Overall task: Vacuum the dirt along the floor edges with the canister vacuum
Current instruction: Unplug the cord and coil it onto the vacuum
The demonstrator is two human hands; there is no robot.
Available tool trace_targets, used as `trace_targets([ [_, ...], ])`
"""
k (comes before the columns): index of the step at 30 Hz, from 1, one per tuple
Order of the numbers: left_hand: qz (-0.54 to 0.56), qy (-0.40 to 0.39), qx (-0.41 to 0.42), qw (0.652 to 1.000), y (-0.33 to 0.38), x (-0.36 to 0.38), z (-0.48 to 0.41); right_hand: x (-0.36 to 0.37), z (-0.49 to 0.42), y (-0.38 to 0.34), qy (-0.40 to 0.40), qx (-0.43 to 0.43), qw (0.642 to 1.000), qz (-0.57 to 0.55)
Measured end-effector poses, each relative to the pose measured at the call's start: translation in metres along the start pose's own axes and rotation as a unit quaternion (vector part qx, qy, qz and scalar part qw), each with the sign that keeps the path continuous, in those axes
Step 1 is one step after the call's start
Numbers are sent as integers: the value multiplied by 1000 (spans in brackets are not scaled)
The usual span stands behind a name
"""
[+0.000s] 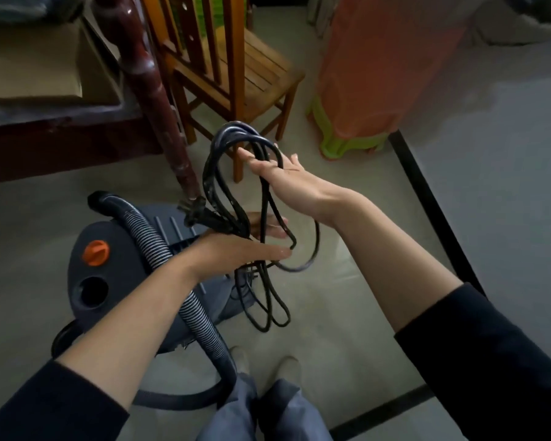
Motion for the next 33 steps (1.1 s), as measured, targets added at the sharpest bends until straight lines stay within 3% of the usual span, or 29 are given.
trace_targets([
  [7,77,32,-9,996,-2,4,-2,7,-4,-5,-49,6,998,49],
  [12,28,110,-31,993,-4,-5,-2,-1,-2,5,-58,27,996,69],
  [16,58,45,-13,997,-4,-5,-3,0,-6,6,-69,21,996,42],
  [22,82,36,-30,996,-10,0,-6,-6,-11,12,-117,32,990,73],
  [25,73,49,-28,996,-3,0,-7,-9,-13,28,-102,13,995,-2],
  [29,141,115,28,983,-1,-18,-6,-1,-13,64,-83,-36,973,-213],
  [31,214,115,70,967,1,-33,-5,12,-16,83,-116,-8,968,-221],
  [33,255,78,96,959,9,-43,-4,32,-22,100,-162,21,974,-154],
])
Point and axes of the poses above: each hand's wrist, its own z-axis away from the middle knuckle, its own x-axis out of the palm, y = z × x, the point moved 3 cm from there along -z, towards the middle knuckle, and after that the axes turned 6 degrees about -y, right-handed, at the moved point
